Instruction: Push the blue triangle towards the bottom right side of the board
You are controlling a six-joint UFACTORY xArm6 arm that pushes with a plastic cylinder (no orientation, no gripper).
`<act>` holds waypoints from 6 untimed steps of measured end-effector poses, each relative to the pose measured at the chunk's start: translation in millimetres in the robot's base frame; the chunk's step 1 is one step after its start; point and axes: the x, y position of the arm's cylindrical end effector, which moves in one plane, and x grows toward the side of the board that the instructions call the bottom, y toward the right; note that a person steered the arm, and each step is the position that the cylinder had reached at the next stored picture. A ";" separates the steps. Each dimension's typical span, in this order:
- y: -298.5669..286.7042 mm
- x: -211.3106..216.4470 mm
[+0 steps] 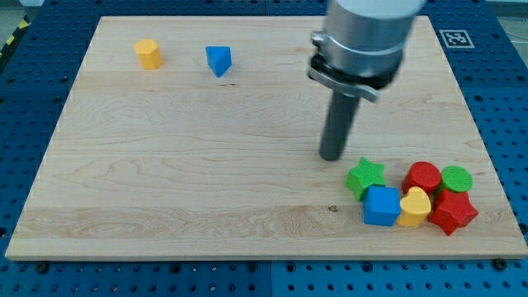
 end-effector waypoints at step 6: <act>-335.4 -213.9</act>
